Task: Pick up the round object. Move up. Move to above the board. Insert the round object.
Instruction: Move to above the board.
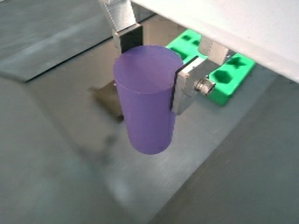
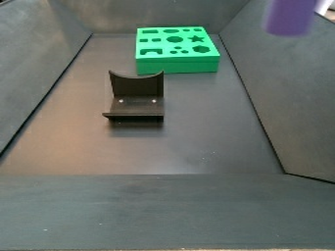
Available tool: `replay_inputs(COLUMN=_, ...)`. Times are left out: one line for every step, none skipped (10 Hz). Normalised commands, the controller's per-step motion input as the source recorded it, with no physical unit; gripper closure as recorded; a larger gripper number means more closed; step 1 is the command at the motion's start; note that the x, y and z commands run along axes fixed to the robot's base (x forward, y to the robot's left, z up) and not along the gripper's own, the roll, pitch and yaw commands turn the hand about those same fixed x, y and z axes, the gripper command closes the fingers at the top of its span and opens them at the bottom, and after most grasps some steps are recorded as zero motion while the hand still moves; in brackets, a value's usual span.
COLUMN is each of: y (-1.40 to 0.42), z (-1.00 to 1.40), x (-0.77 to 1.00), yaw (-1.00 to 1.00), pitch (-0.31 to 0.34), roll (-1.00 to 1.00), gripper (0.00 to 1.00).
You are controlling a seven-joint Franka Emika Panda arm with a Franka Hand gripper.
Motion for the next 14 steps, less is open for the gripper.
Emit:
replay_inputs(y=-1.00, z=0.02, x=0.23, yaw=-0.16, pitch=0.090, roll=-0.08, gripper=1.00)
replay_inputs(y=-1.00, z=0.02, x=0.23, yaw=-0.09, pitch=0.069, roll=-0.08, gripper=1.00)
replay_inputs(y=-1.00, z=0.02, x=0.23, yaw=-0.03, pitch=0.052, roll=-0.03, gripper=1.00)
replay_inputs(y=-1.00, z=0.02, x=0.23, yaw=-0.02, pitch=0.044, roll=-0.03, gripper=1.00)
replay_inputs(y=-1.00, z=0.03, x=0.23, yaw=-0.01, pitch=0.046, roll=-0.02, gripper=1.00)
replay_inputs(y=-1.00, z=0.03, x=0.23, yaw=0.00, pitch=0.048, roll=-0.02, gripper=1.00)
replay_inputs(y=-1.00, z=0.03, x=0.24, yaw=0.00, pitch=0.063, roll=-0.01, gripper=1.00)
replay_inputs(y=-1.00, z=0.03, x=0.24, yaw=0.01, pitch=0.069, roll=-0.01, gripper=1.00)
replay_inputs(y=-1.00, z=0.03, x=0.25, yaw=0.01, pitch=0.079, roll=-0.02, gripper=1.00)
replay_inputs(y=-1.00, z=0.03, x=0.26, yaw=0.01, pitch=0.082, roll=-0.02, gripper=1.00)
replay_inputs(y=-1.00, z=0.04, x=0.27, yaw=0.01, pitch=0.094, roll=0.00, gripper=1.00)
replay_inputs(y=-1.00, z=0.04, x=0.28, yaw=0.01, pitch=0.102, roll=0.00, gripper=1.00)
replay_inputs(y=-1.00, z=0.04, x=0.29, yaw=0.01, pitch=0.112, roll=0.01, gripper=1.00)
replay_inputs(y=-1.00, z=0.05, x=0.30, yaw=0.00, pitch=0.113, roll=0.00, gripper=1.00)
